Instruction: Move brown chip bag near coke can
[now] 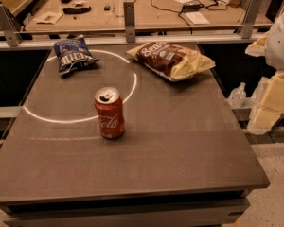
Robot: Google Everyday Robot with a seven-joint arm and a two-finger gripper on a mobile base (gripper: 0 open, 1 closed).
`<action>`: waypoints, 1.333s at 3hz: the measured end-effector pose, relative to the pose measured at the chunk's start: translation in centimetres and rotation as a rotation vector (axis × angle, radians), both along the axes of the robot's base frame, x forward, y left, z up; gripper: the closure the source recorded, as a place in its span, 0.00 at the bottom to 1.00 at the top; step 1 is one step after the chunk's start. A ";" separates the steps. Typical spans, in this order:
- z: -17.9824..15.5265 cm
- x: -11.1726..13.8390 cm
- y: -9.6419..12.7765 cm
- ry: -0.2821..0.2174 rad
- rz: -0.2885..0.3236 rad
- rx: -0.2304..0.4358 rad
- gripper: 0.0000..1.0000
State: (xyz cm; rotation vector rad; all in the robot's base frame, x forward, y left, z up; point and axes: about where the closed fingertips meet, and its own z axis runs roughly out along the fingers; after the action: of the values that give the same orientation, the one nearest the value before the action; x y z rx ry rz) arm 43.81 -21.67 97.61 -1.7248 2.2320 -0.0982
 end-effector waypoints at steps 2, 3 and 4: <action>0.4 0.5 -0.7 0.009 -0.084 0.084 0.00; 0.1 1.4 -2.6 0.005 -0.243 0.258 0.00; 0.3 2.0 -4.2 -0.049 -0.413 0.451 0.00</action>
Offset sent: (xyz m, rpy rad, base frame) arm 0.0137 -0.0199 0.0060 0.2179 0.0461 -0.2171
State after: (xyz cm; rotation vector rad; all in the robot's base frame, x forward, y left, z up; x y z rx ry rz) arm 45.79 -25.85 97.87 -1.0113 2.3141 0.2491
